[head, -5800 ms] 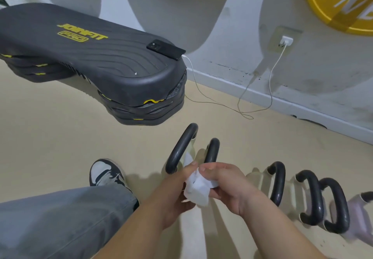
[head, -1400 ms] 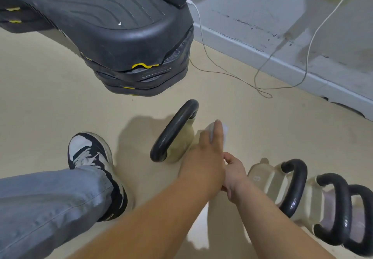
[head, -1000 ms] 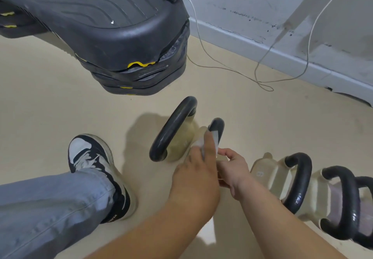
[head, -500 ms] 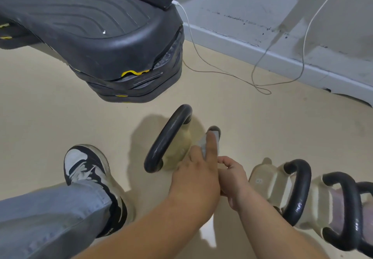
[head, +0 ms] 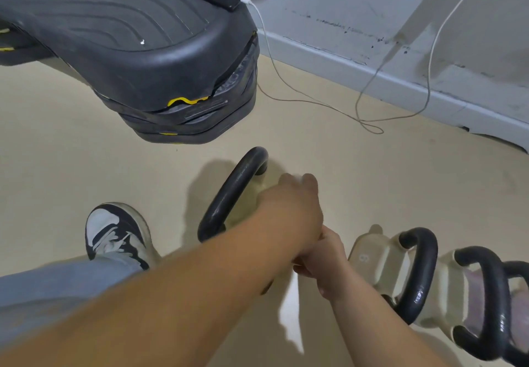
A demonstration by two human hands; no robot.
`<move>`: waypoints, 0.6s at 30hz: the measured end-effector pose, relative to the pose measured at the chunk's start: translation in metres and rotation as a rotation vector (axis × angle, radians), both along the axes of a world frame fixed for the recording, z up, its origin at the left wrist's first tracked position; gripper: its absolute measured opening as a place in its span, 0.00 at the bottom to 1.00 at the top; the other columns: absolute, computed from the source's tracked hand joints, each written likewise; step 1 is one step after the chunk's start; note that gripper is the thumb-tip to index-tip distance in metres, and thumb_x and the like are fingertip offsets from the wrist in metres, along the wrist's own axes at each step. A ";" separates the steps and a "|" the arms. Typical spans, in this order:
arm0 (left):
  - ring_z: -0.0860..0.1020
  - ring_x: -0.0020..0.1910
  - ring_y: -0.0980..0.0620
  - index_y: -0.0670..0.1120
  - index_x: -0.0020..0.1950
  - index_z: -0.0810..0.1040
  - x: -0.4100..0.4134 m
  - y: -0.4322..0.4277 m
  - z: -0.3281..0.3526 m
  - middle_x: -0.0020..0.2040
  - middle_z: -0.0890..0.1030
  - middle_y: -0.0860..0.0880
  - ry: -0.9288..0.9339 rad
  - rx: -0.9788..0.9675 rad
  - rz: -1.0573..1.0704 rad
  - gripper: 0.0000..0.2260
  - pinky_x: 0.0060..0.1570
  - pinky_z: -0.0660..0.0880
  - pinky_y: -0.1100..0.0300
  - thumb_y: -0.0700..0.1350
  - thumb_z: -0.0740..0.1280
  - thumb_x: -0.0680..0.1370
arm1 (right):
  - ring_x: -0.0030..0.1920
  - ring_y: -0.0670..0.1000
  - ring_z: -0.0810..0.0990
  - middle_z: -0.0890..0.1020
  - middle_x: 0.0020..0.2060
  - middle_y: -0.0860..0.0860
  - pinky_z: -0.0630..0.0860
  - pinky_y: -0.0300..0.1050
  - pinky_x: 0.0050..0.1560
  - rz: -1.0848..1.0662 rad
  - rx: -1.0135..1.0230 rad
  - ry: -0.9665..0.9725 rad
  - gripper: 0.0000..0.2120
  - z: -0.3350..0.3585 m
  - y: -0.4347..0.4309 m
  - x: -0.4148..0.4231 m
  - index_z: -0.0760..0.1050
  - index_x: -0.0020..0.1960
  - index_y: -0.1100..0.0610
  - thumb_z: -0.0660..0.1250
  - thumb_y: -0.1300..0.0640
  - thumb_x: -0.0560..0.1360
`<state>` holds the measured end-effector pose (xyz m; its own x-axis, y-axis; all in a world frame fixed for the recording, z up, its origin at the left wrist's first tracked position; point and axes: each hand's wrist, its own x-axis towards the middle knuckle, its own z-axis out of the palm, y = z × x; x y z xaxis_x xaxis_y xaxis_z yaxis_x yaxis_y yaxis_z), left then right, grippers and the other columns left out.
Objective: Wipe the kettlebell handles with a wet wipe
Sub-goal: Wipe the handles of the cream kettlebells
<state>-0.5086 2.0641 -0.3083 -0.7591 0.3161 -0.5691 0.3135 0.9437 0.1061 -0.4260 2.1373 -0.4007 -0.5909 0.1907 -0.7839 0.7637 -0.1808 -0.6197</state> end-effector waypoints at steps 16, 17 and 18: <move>0.74 0.42 0.48 0.46 0.37 0.70 -0.042 0.025 0.002 0.44 0.75 0.49 -0.194 -0.092 -0.208 0.12 0.46 0.73 0.54 0.39 0.58 0.80 | 0.39 0.53 0.81 0.87 0.51 0.58 0.79 0.47 0.41 0.017 0.015 -0.021 0.20 -0.001 -0.003 0.002 0.80 0.63 0.47 0.77 0.57 0.73; 0.74 0.41 0.48 0.44 0.39 0.72 -0.037 0.024 0.001 0.47 0.76 0.49 -0.138 -0.119 -0.236 0.09 0.47 0.74 0.53 0.38 0.58 0.79 | 0.38 0.53 0.80 0.88 0.48 0.57 0.79 0.46 0.40 0.018 0.024 -0.026 0.18 -0.002 -0.003 0.001 0.81 0.61 0.48 0.76 0.59 0.73; 0.73 0.45 0.48 0.43 0.44 0.73 -0.028 0.020 -0.002 0.51 0.75 0.48 -0.089 -0.105 -0.226 0.06 0.47 0.74 0.52 0.39 0.59 0.79 | 0.38 0.54 0.79 0.87 0.43 0.56 0.78 0.47 0.41 0.024 0.037 -0.029 0.14 -0.002 -0.002 0.001 0.83 0.57 0.49 0.73 0.62 0.74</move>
